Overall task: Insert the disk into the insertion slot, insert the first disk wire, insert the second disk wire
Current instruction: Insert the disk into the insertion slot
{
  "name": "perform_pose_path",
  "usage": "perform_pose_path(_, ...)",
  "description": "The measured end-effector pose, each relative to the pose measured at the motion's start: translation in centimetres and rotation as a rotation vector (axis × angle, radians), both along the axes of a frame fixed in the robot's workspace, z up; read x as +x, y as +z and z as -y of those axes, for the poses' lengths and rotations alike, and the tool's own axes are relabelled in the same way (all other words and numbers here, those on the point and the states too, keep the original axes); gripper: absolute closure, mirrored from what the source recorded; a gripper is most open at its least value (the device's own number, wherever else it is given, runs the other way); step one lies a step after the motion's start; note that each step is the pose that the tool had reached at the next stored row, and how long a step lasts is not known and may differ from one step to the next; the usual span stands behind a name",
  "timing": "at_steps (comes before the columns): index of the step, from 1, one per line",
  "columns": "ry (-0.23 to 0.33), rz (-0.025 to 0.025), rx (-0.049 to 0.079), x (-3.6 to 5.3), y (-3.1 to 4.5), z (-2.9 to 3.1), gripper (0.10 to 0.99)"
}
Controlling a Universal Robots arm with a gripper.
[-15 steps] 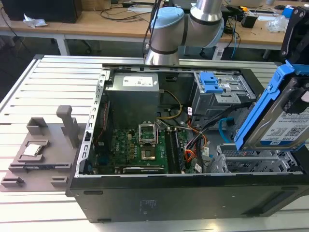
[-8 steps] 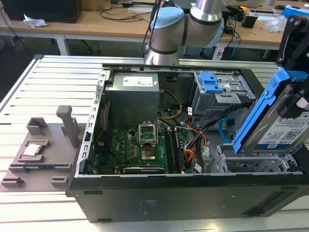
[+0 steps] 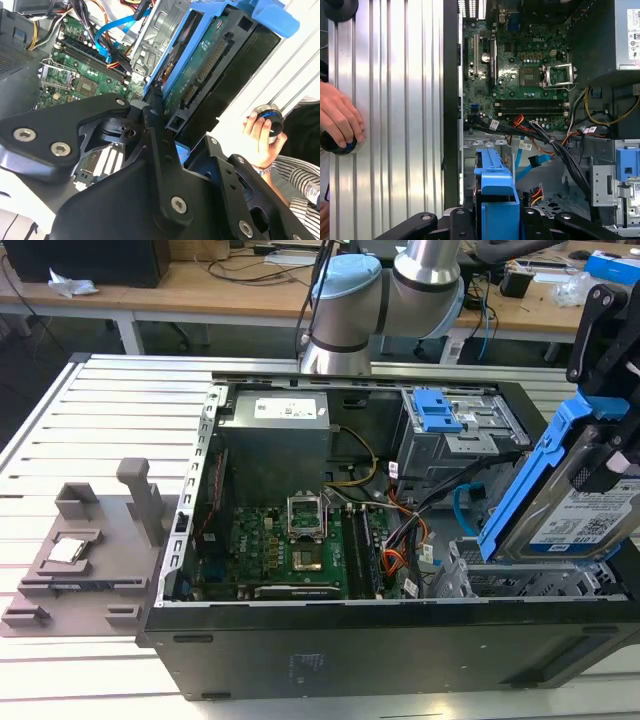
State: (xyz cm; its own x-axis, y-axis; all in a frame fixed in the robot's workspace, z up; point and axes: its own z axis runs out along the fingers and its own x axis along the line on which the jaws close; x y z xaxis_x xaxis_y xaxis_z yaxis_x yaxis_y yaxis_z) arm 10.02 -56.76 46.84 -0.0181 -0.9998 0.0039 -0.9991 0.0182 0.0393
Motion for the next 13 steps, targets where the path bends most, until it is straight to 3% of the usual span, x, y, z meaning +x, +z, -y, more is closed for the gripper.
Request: perform_pose_path(13, 0.0, 0.0, 0.0, 0.0, -1.01, 0.0, 0.722)
